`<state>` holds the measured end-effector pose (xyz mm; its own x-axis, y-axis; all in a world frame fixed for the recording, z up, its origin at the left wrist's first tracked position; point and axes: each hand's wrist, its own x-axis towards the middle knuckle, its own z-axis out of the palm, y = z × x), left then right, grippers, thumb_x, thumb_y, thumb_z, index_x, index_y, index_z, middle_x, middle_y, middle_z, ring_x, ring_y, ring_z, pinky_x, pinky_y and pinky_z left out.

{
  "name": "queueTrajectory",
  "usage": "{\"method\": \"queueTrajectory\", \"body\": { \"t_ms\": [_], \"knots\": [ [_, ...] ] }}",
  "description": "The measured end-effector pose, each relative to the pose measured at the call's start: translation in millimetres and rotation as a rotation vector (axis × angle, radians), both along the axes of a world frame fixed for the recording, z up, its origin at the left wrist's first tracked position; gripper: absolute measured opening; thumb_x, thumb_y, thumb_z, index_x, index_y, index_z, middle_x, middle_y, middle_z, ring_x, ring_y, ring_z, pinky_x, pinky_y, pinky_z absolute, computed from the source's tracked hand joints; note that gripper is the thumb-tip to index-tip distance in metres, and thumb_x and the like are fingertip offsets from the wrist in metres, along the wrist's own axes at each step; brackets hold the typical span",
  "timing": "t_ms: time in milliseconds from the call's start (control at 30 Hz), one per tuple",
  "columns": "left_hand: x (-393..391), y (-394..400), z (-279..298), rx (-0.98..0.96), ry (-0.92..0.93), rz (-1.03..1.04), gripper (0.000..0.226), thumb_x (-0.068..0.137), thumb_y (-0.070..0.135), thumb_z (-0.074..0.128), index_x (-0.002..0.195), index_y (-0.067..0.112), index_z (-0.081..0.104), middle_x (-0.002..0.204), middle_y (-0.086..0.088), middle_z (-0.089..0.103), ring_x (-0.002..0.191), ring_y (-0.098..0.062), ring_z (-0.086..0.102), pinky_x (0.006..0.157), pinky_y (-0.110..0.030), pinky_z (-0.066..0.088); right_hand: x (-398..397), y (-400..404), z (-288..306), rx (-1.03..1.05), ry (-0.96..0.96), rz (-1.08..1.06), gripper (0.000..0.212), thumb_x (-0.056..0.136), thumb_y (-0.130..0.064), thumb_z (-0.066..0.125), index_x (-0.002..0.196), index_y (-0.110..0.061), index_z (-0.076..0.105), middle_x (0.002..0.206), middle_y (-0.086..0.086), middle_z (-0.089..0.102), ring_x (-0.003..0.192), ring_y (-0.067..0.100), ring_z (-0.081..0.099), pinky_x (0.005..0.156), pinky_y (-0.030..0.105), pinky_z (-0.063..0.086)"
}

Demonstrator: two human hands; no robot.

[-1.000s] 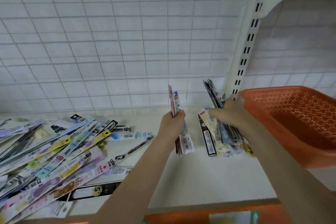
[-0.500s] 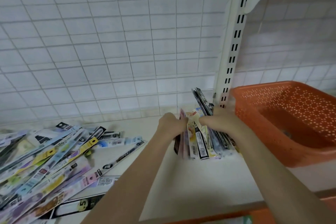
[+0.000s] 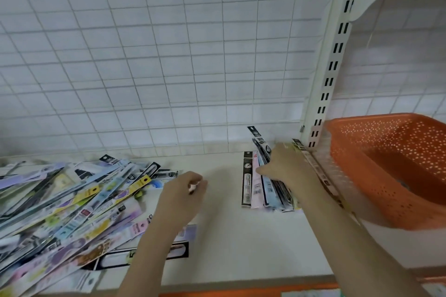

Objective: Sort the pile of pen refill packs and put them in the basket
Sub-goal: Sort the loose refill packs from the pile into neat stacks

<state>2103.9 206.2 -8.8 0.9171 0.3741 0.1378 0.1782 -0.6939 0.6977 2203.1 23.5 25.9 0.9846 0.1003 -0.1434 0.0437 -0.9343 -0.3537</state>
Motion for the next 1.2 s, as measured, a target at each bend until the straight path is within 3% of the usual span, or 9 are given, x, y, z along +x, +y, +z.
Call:
{"method": "queueTrajectory", "body": {
  "t_ms": [100, 200, 400, 500, 633, 800, 1000, 1100, 1200],
  "knots": [
    [-15, 14, -1, 0.015, -0.138, 0.104, 0.012, 0.091, 0.021, 0.054, 0.09, 0.019, 0.065, 0.077, 0.01, 0.062, 0.074, -0.014, 0.058, 0.062, -0.017, 0.04, -5, 5, -5, -0.024, -0.118, -0.015, 0.075, 0.081, -0.044, 0.065, 0.133, -0.002, 0.031, 0.131, 0.017, 0.047, 0.117, 0.032, 0.051, 0.084, 0.035, 0.044],
    [-25, 24, -1, -0.047, -0.199, 0.192, 0.014, 0.092, 0.018, 0.052, 0.091, 0.017, 0.065, 0.072, 0.006, 0.062, 0.064, -0.02, 0.061, 0.062, -0.025, 0.044, -9, 12, -9, -0.039, -0.178, -0.036, 0.061, 0.085, -0.038, 0.061, 0.128, -0.006, 0.033, 0.129, 0.022, 0.044, 0.118, 0.036, 0.046, 0.089, 0.039, 0.043],
    [-46, 39, -1, -0.034, -0.222, 0.244, 0.016, 0.093, 0.019, 0.05, 0.098, 0.012, 0.064, 0.074, 0.002, 0.063, 0.054, -0.016, 0.055, 0.052, -0.017, 0.039, -23, 32, -19, -0.094, -0.35, 0.044, 0.031, 0.091, -0.011, 0.045, 0.12, -0.012, 0.053, 0.122, 0.014, 0.051, 0.117, 0.031, 0.044, 0.093, 0.037, 0.04],
    [-63, 50, -2, -0.011, -0.221, 0.279, 0.018, 0.093, 0.019, 0.05, 0.098, 0.011, 0.065, 0.065, 0.009, 0.059, 0.055, -0.016, 0.056, 0.051, -0.018, 0.038, -35, 47, -32, -0.141, -0.336, 0.101, 0.03, 0.092, -0.014, 0.042, 0.115, -0.009, 0.061, 0.123, 0.013, 0.052, 0.121, 0.03, 0.043, 0.097, 0.037, 0.039],
    [-91, 71, -3, -0.018, -0.237, 0.333, 0.02, 0.093, 0.018, 0.051, 0.101, 0.009, 0.067, 0.071, 0.005, 0.064, 0.064, -0.027, 0.061, 0.054, -0.022, 0.042, -35, 52, -42, -0.154, -0.315, 0.083, 0.035, 0.093, -0.02, 0.042, 0.123, -0.006, 0.053, 0.133, 0.015, 0.045, 0.128, 0.031, 0.036, 0.102, 0.04, 0.036],
    [-116, 97, 1, -0.045, -0.259, 0.367, 0.017, 0.093, 0.021, 0.051, 0.098, 0.013, 0.066, 0.074, 0.011, 0.062, 0.061, -0.02, 0.059, 0.051, -0.02, 0.042, -28, 57, -40, -0.103, -0.339, 0.029, 0.038, 0.092, -0.021, 0.043, 0.124, -0.004, 0.052, 0.132, 0.018, 0.048, 0.127, 0.035, 0.038, 0.107, 0.042, 0.033],
    [-132, 132, 2, 0.004, -0.256, 0.351, 0.011, 0.092, 0.018, 0.053, 0.09, 0.017, 0.065, 0.072, 0.008, 0.065, 0.052, -0.009, 0.06, 0.046, -0.014, 0.04, -65, 111, -40, 0.114, -0.352, 0.178, 0.033, 0.094, -0.019, 0.046, 0.124, -0.01, 0.056, 0.124, 0.011, 0.056, 0.117, 0.029, 0.047, 0.096, 0.034, 0.039],
    [-135, 148, 5, 0.031, -0.223, 0.332, 0.014, 0.092, 0.019, 0.053, 0.092, 0.012, 0.066, 0.066, 0.011, 0.061, 0.054, -0.02, 0.059, 0.048, -0.02, 0.039, -94, 134, -44, 0.227, -0.323, 0.247, 0.03, 0.094, -0.019, 0.046, 0.121, -0.012, 0.058, 0.118, 0.009, 0.059, 0.113, 0.026, 0.049, 0.092, 0.033, 0.04],
    [-139, 168, 7, 0.038, -0.208, 0.306, 0.014, 0.092, 0.019, 0.053, 0.089, 0.013, 0.065, 0.059, 0.011, 0.058, 0.044, -0.012, 0.05, 0.043, -0.015, 0.035, -122, 149, -48, 0.303, -0.333, 0.272, 0.028, 0.094, -0.02, 0.047, 0.118, -0.014, 0.06, 0.115, 0.004, 0.062, 0.113, 0.02, 0.05, 0.091, 0.028, 0.039]
  ]
}}
